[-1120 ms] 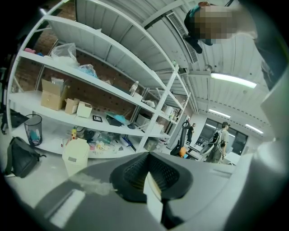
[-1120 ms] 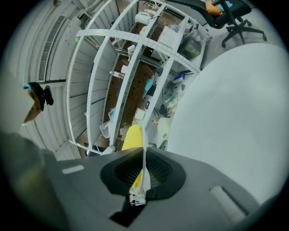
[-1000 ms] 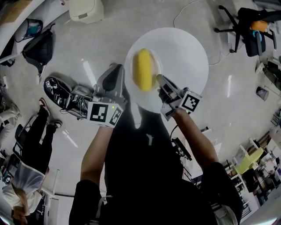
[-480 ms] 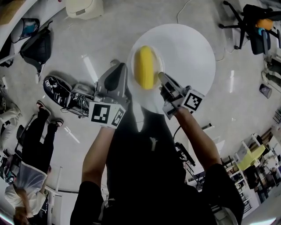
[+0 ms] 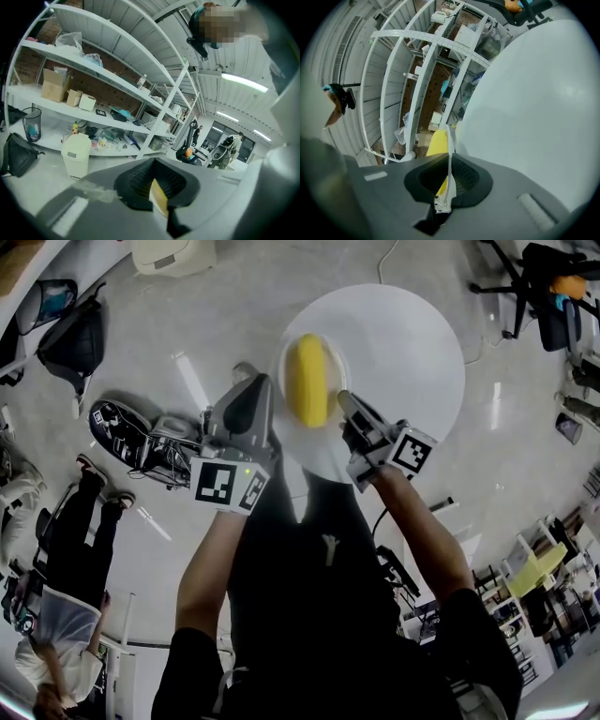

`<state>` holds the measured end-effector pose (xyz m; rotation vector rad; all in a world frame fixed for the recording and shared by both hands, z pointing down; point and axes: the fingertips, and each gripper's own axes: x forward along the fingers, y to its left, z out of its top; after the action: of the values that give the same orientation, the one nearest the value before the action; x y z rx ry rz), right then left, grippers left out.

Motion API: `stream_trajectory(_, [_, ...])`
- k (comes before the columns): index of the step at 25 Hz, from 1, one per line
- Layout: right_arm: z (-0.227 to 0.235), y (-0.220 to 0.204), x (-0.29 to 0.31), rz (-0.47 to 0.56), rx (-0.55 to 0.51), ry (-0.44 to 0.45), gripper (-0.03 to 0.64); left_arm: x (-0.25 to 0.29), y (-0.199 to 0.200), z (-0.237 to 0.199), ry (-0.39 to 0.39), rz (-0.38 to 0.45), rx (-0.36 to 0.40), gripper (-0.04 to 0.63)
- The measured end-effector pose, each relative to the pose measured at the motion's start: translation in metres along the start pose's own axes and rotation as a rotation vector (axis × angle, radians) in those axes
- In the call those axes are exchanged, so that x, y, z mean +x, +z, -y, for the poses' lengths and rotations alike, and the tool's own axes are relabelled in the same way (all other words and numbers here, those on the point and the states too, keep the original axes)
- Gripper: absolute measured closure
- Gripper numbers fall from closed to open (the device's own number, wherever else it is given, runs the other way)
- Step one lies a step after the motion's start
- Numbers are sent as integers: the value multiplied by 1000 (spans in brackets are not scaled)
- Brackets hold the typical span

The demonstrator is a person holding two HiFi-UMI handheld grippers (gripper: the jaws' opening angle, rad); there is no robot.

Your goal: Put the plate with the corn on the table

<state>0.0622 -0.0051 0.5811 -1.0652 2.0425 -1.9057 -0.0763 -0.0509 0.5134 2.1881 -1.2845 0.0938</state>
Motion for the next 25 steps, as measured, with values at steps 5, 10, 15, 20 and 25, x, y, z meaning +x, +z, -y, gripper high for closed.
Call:
stream_trajectory(5, [8, -3, 3, -10, 5, -16, 591, 3, -5, -2, 3, -4, -10, 592])
stream_trajectory(10, [13, -4, 8, -17, 3, -22, 591, 6, -8, -4, 2, -8, -15, 592])
stream_trajectory(15, [18, -7, 12, -23, 7, -35, 591, 6, -11, -8, 1, -11, -17, 592])
stream_trajectory(20, [22, -8, 12, -28, 11, -47, 591, 6, -15, -10, 3, -16, -19, 592])
stream_trajectory(25, [25, -7, 13, -32, 13, -46, 591, 8, -17, -10, 4, -20, -23, 592])
